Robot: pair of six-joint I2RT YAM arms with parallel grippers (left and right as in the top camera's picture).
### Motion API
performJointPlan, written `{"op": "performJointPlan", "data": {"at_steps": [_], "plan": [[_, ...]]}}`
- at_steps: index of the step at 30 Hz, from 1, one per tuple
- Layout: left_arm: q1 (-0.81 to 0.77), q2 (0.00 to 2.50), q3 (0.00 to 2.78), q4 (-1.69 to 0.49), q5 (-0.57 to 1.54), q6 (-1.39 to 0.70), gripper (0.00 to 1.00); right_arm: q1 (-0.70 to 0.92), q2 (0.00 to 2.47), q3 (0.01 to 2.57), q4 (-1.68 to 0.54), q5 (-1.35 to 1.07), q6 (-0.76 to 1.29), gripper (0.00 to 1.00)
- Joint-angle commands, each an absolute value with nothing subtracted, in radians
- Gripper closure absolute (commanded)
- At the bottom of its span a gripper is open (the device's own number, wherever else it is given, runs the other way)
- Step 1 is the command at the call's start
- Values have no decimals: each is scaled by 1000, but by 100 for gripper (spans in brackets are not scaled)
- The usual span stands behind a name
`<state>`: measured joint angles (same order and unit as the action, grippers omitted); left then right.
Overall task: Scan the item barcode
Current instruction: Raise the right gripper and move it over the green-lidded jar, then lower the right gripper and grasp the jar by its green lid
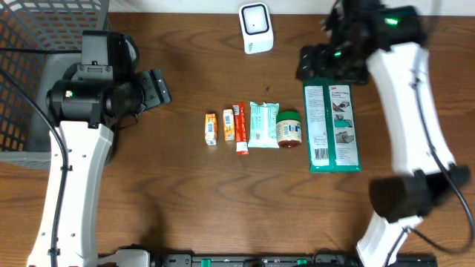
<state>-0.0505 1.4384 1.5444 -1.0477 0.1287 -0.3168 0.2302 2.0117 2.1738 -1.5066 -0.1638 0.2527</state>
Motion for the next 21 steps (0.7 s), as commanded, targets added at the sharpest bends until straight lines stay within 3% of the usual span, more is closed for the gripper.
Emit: {"op": "performJointPlan", "data": {"at_steps": [1, 15, 21], "plan": [[-51, 1445, 1555, -1051, 131, -311, 15, 270, 2123, 2176, -1515, -165, 258, 2], [-51, 1445, 1555, -1051, 131, -311, 15, 308, 2410, 2171, -1504, -160, 257, 1], [-51, 1445, 1555, -1051, 131, -311, 15, 309, 2444, 2153, -1495, -154, 257, 13]]}}
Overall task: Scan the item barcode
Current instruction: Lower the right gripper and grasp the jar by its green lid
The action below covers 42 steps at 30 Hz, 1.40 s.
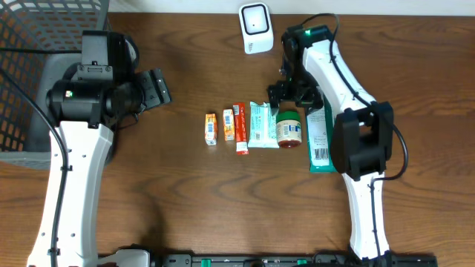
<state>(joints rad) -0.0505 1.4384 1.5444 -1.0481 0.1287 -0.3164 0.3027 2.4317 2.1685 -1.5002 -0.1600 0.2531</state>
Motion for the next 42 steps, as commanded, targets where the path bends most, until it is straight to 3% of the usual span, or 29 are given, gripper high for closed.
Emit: {"op": "performJointPlan", "data": {"at_steps": [1, 22, 27, 34, 42], "plan": [[-51, 1445, 1555, -1051, 131, -311, 15, 310, 2445, 2149, -1495, -154, 257, 14], [-51, 1445, 1555, -1051, 131, -311, 15, 361, 2445, 2098, -1472, -30, 277, 15], [-51, 1445, 1555, -1051, 131, -311, 15, 361, 2445, 2077, -1455, -30, 277, 20], [-51, 1445, 1555, -1051, 131, -311, 15, 358, 2440, 2079, -1460, -27, 276, 41], [-51, 1445, 1555, -1051, 131, -311, 15, 347, 2370, 2081, -1459, -27, 264, 43]]}}
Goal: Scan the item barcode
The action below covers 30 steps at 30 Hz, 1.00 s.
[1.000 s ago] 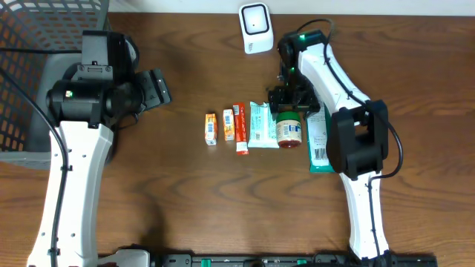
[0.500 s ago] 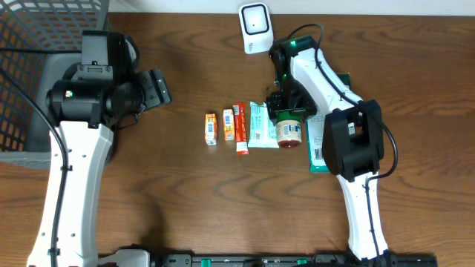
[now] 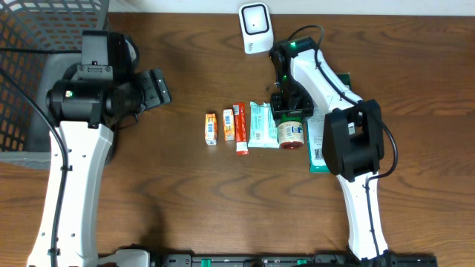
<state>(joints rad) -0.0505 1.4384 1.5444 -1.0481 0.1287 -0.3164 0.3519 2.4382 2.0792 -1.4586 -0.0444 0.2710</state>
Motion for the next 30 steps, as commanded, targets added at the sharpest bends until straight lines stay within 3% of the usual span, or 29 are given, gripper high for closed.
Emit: {"op": "performJointPlan", "data": {"at_steps": [1, 13, 17, 30], "plan": [[-51, 1445, 1555, -1051, 131, -311, 15, 347, 2357, 2081, -1458, -26, 264, 43], [-51, 1445, 1555, -1051, 131, -311, 15, 348, 2204, 2081, -1475, 1, 254, 47], [-51, 1445, 1555, -1051, 131, -311, 15, 350, 2165, 2080, -1493, 22, 262, 56], [-51, 1445, 1555, -1051, 131, -311, 15, 400, 2005, 2078, -1496, 89, 289, 56]]}}
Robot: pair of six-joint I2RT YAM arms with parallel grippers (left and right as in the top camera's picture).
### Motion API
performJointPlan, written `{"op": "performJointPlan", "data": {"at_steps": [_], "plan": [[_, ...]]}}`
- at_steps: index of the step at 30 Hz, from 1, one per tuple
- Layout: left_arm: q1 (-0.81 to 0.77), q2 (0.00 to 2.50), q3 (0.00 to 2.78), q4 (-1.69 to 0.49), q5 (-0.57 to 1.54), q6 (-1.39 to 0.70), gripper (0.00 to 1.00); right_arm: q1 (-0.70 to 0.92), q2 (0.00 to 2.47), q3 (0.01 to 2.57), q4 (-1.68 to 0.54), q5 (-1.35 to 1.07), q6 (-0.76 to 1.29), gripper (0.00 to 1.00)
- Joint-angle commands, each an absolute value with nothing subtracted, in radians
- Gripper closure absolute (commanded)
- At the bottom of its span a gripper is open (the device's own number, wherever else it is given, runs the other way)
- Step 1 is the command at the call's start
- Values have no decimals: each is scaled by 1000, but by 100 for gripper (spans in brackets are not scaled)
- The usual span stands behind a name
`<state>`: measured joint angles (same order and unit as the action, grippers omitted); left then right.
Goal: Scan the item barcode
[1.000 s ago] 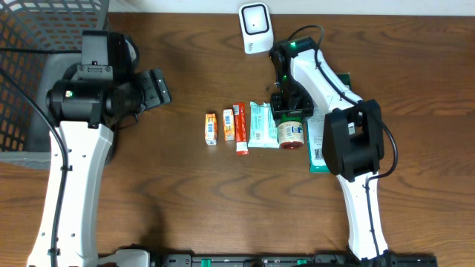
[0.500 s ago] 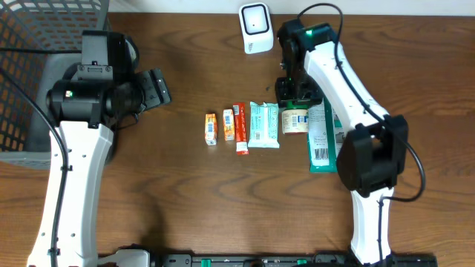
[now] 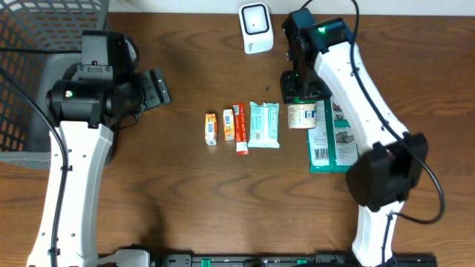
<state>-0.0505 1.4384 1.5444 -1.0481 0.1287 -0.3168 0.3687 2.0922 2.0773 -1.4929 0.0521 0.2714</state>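
A small jar (image 3: 302, 116) with a green lid and pale label hangs just right of the item row, over the left edge of the green package (image 3: 338, 141). My right gripper (image 3: 300, 102) is shut on its lid end. The white barcode scanner (image 3: 254, 28) stands at the back centre, up and left of the jar. My left gripper (image 3: 156, 87) rests at the left, apart from everything, fingers looking spread and holding nothing.
On the table lie an orange box (image 3: 211, 127), a second small box (image 3: 228, 126), a red tube (image 3: 240, 128) and a teal packet (image 3: 263, 124) in a row. A wire basket (image 3: 30, 44) fills the far left corner.
The right gripper was down over the jar in the row; now it holds the jar, shifted right and slightly back, out of its place beside the teal packet. The left arm is unchanged.
The right gripper began at the back right above the green package. It then stood over the jar's far side in the row, then closed down on the jar. Now the jar is out of the row in its grip. The left arm stayed still throughout.
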Motion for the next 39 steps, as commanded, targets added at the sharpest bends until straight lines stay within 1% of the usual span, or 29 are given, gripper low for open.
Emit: {"op": "performJointPlan", "data": {"at_steps": [1, 10, 14, 18, 22, 25, 28, 34, 39], "plan": [[-51, 1445, 1555, -1051, 131, -311, 15, 410, 1987, 2078, -1497, 98, 291, 56], [-51, 1445, 1555, -1051, 131, -311, 15, 484, 1821, 2043, -1491, 128, 292, 55], [-51, 1445, 1555, -1051, 131, -311, 15, 492, 1731, 1936, -1433, 131, 293, 56], [-51, 1445, 1555, -1051, 131, -311, 15, 492, 1615, 1747, -1303, 156, 310, 57], [-51, 1445, 1555, -1051, 131, -311, 15, 492, 1482, 1511, -1107, 176, 323, 58], [-51, 1445, 1555, -1051, 131, -311, 15, 492, 1389, 1309, -914, 179, 329, 59], [-51, 1445, 1555, -1051, 131, -311, 15, 492, 1336, 1142, -747, 194, 329, 60], [-51, 1445, 1555, -1051, 131, -311, 15, 492, 1339, 834, -357, 263, 329, 66], [-51, 1445, 1555, -1051, 131, -311, 15, 492, 1379, 693, -90, 304, 324, 74]]}}
